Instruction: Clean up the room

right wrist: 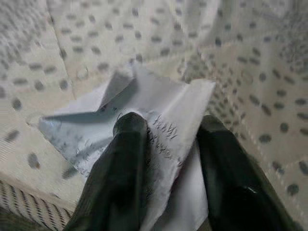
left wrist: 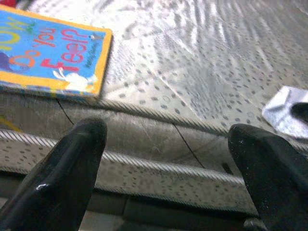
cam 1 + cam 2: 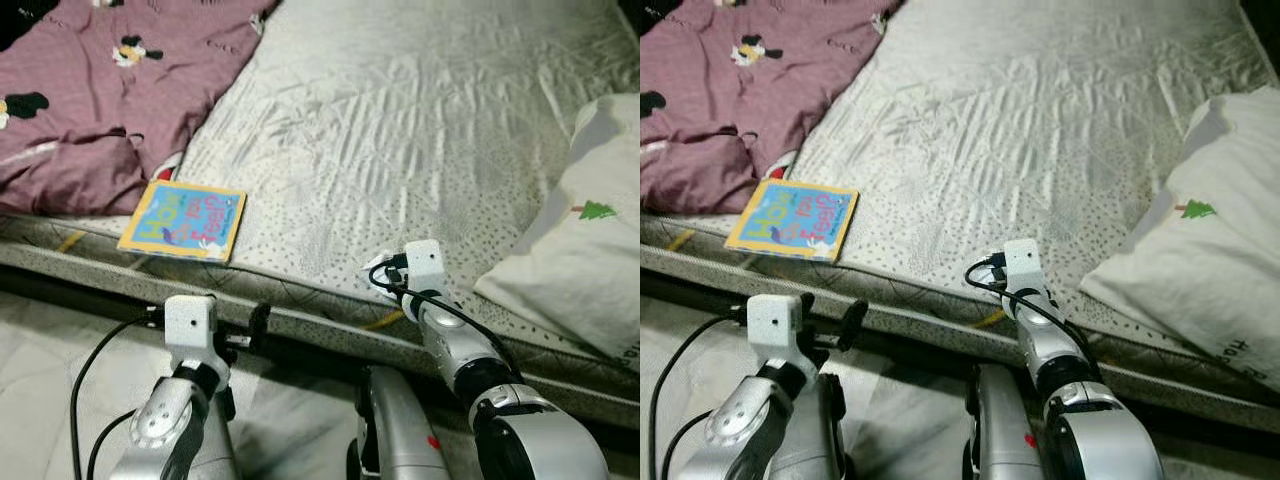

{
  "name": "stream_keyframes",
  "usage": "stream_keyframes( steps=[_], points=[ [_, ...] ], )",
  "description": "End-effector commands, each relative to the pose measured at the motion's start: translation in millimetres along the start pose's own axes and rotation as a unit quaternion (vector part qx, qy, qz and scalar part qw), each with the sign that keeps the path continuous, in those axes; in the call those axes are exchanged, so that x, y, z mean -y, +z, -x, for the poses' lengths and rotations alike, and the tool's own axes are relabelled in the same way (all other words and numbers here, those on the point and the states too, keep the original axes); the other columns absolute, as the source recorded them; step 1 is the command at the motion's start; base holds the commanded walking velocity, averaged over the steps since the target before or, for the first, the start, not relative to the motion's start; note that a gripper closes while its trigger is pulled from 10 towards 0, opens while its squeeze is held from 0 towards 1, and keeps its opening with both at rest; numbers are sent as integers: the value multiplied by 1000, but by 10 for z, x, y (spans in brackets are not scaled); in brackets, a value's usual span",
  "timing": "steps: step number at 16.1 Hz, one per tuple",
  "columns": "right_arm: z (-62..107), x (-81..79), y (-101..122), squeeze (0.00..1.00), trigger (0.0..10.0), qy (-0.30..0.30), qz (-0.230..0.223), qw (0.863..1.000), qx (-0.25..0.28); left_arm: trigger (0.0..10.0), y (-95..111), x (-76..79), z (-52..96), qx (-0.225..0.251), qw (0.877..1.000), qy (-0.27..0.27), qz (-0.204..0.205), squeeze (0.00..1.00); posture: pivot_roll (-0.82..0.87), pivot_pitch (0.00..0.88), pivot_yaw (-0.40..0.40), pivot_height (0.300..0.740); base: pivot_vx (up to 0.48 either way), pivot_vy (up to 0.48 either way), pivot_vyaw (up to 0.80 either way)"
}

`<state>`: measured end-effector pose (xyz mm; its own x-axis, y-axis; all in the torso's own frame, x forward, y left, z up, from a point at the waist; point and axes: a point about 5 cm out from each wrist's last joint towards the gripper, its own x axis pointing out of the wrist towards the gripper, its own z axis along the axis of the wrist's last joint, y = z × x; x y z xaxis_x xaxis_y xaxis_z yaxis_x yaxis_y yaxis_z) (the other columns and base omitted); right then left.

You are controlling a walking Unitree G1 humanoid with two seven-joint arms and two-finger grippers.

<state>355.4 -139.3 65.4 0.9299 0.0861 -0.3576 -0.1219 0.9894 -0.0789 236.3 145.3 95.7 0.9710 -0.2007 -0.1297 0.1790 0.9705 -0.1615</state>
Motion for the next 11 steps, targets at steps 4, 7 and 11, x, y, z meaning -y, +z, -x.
stream_keyframes(
  steps=[4, 7, 11],
  points=[
    [-21, -14, 61, 0, 0, 1, -14, 1000, 7, 10000, -16, -92, -176, 11, 1000, 9, -9, 0, 90, 0, -45, 546, 0, 0, 0],
    [-38, 28, 158, 0, 0, -2, -26, 999, 19, 10000, 24, -213, -320, 25, 999, 25, -10, 0, 70, 0, -39, 546, 0, 0, 0],
    [-27, 82, 192, 0, 0, -11, -86, 995, 42, 10000, 108, -346, -436, 63, 995, 70, -12, 0, 49, 0, -35, 546, 0, 0, 0]
  ],
)
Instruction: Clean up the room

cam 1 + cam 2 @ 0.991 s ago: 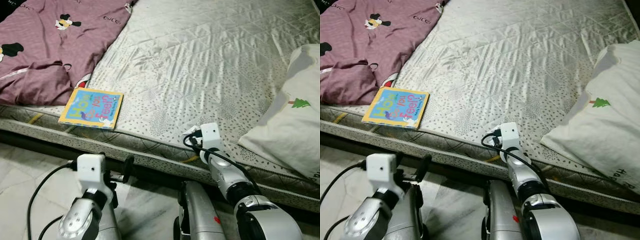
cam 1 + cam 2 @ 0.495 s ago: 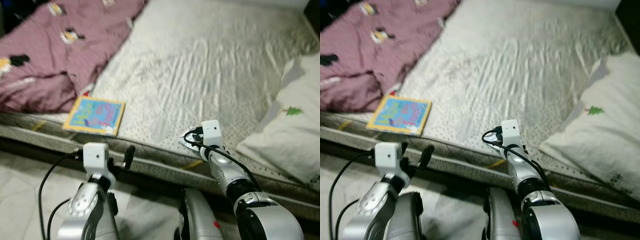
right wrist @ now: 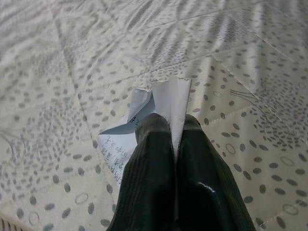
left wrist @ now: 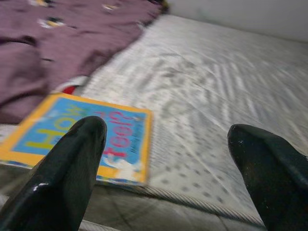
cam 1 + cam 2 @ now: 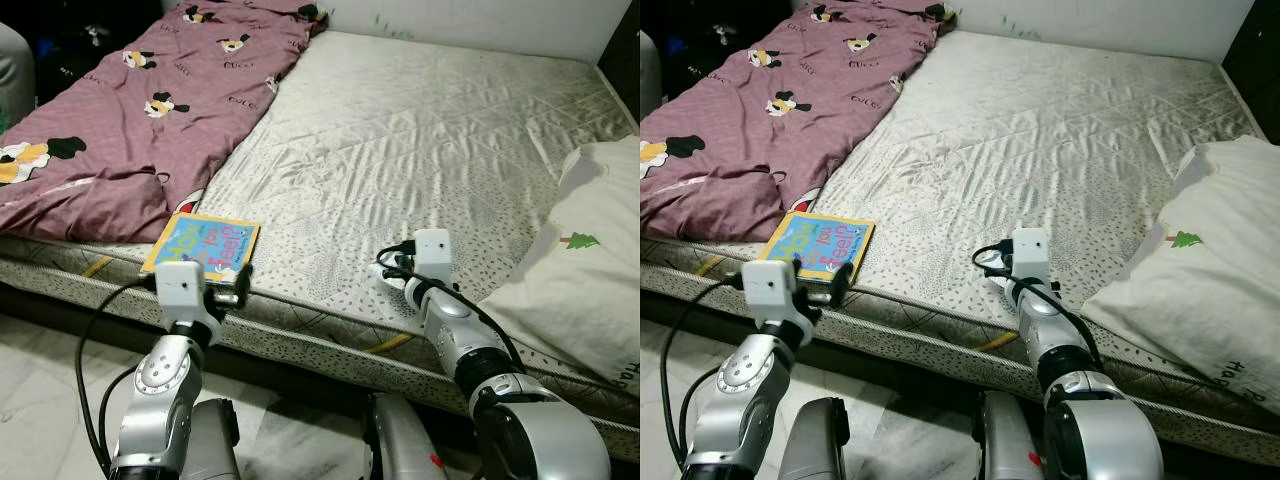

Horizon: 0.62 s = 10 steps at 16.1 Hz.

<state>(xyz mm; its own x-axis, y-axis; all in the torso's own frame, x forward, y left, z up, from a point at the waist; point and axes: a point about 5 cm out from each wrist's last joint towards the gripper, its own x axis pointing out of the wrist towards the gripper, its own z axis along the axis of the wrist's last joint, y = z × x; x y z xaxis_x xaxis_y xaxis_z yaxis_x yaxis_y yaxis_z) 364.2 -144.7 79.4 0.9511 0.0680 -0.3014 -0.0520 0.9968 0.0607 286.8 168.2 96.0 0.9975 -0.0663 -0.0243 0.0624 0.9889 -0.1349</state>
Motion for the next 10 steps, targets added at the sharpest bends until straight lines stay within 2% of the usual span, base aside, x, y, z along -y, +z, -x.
stream_keyframes(
  steps=[1, 2, 4, 7, 8, 9, 10],
  points=[
    [5, -7, 51, 0, 0, 3, -29, 999, 25, 10000, -7, -75, -15, 7, 1000, 30, -5, 0, 48, 0, -35, 546, 0, 0, 0],
    [32, -24, 90, 0, 0, 16, -55, 997, 57, 10000, 32, -123, -20, 25, 998, 54, -13, 0, 47, 0, -34, 546, 0, 0, 0],
    [116, -10, 107, 0, 0, 24, -57, 993, 101, 10000, 75, -214, 39, 46, 994, 97, -25, 0, 32, 0, -21, 546, 0, 0, 0],
    [322, 46, 151, 0, 0, 17, -60, 985, 160, 10000, 75, -266, 195, 56, 989, 128, -43, 0, 22, 0, -3, 546, 0, 0, 0],
    [390, 50, 145, 0, 0, 16, -72, 984, 161, 10000, 74, -262, 233, 57, 989, 128, -45, 0, 23, 0, -3, 546, 0, 0, 0],
    [424, 25, 160, 0, 10000, 17, -86, 984, 158, 10000, 74, -259, 243, 57, 989, 127, -46, 0, 22, 0, -5, 546, 0, 0, 0],
    [475, -41, 231, 0, 10000, 30, -93, 980, 171, 10000, 65, -253, 253, 55, 990, 124, -49, 0, 18, 0, -8, 546, 0, 0, 0]
  ],
)
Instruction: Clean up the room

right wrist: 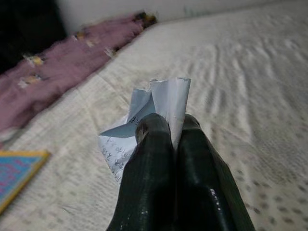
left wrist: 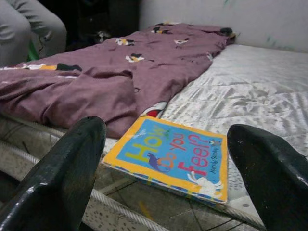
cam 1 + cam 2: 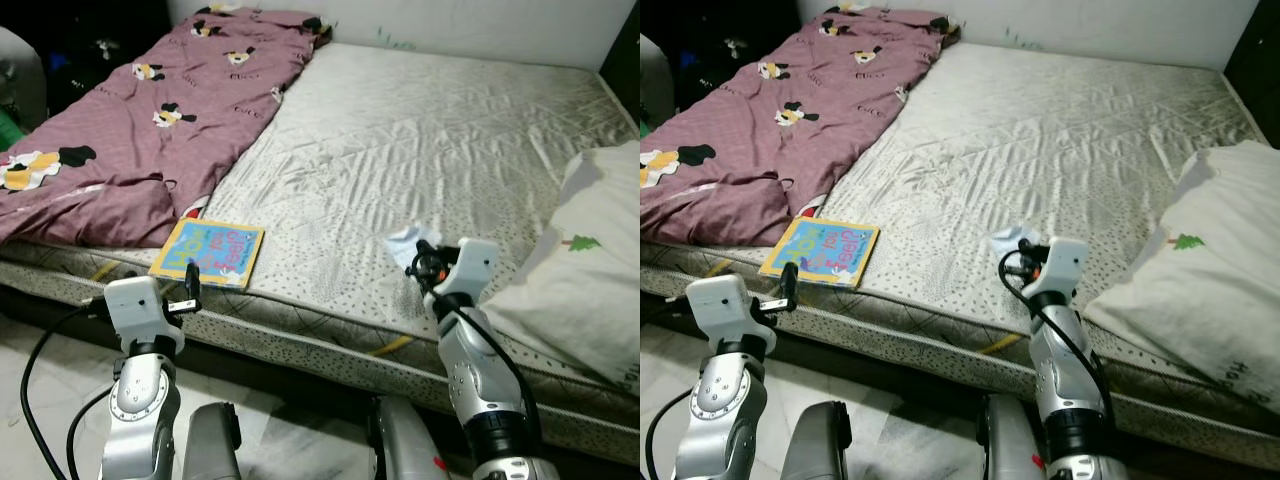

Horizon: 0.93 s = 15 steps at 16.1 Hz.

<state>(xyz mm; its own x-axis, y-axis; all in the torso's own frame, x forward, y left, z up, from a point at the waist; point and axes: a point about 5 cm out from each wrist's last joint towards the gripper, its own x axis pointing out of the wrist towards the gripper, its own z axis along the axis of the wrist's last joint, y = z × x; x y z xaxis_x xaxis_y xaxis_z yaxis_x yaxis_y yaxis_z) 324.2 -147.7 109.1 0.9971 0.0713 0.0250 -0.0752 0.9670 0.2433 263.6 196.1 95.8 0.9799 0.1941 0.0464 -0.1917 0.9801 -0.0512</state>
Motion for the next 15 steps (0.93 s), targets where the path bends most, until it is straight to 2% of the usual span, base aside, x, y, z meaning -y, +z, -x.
stream_keyframes(
  steps=[1, 3, 5, 8, 15],
  points=[
    [9, -130, 136, 0, 10000, 24, -3, 999, 23, 10000, 6, -3, 39, 1, 1000, -2, -8, 0, 17, 0, -6, 546, 0, 0, 0],
    [16, -185, 222, 0, 10000, 36, 10, 998, 50, 10000, -32, -54, 74, -12, 1000, 17, -2, 0, 15, 0, -6, 555, 0, 0, 0],
    [36, -180, 268, 0, 10000, 25, -2, 999, 48, 10000, -27, -61, 133, -15, 1000, 21, 1, 0, 21, 0, -11, 578, 0, 0, 0],
    [30, -213, 343, 0, 10000, 27, 9, 999, 47, 10000, -42, 15, 145, -24, 1000, -6, 5, 0, 11, 3, -9, 607, 0, 0, 0],
    [73, -152, 328, 0, 10000, 14, 24, 999, 28, 10000, -57, 56, 196, -38, 999, -15, 9, 0, 4, 27, -12, 685, 0, 0, 0]
  ],
)
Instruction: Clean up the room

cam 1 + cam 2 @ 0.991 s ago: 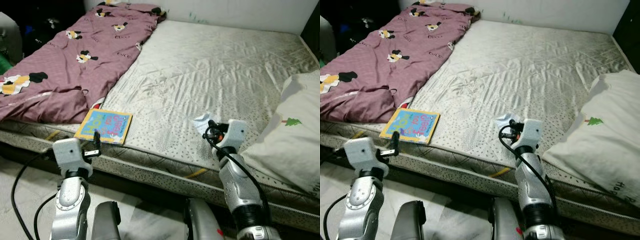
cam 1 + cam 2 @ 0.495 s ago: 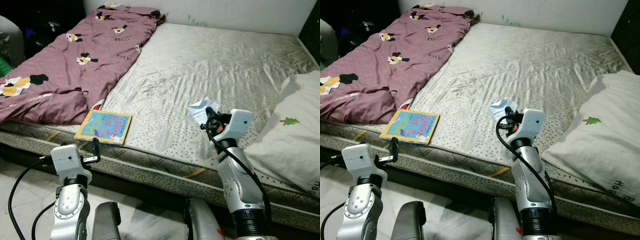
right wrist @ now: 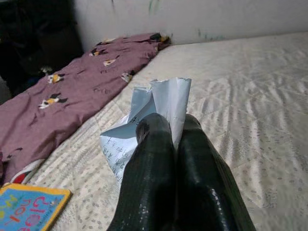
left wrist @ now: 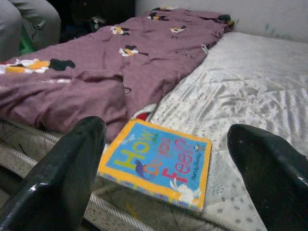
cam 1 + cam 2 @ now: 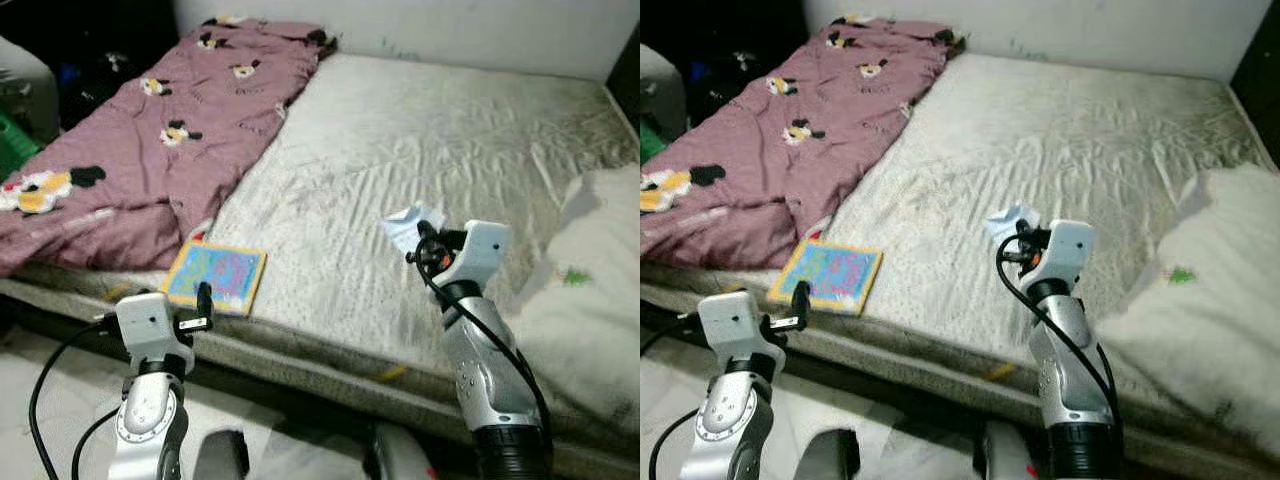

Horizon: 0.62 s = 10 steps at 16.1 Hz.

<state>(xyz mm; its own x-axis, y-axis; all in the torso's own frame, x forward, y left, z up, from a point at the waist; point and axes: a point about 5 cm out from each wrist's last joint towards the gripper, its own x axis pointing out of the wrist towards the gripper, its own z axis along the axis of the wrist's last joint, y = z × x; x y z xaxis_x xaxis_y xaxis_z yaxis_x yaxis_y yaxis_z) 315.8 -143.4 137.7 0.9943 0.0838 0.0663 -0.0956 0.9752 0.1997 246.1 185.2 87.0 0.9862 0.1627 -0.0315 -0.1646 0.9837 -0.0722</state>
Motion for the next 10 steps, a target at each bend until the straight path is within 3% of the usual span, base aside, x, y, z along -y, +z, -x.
stream_keyframes(
  steps=[1, 5, 10],
  points=[
    [-3, -43, 61, 0, 10000, 7, 6, 1000, 9, 10000, 26, -8, 0, 1, 1000, -3, -2, 0, 5, 28, -12, 695, 0, 0, 0],
    [21, -49, 39, 0, 10000, 5, 8, 1000, 4, 10000, 46, -5, -22, 1, 1000, -8, -6, 0, 7, 27, -5, 740, 0, 0, 0],
    [59, 9, -15, 0, 10000, -2, 18, 1000, -9, 10000, 65, 21, -70, 3, 1000, -7, -1, 0, 1, 17, 1, 740, 0, 0, 0]
  ],
)
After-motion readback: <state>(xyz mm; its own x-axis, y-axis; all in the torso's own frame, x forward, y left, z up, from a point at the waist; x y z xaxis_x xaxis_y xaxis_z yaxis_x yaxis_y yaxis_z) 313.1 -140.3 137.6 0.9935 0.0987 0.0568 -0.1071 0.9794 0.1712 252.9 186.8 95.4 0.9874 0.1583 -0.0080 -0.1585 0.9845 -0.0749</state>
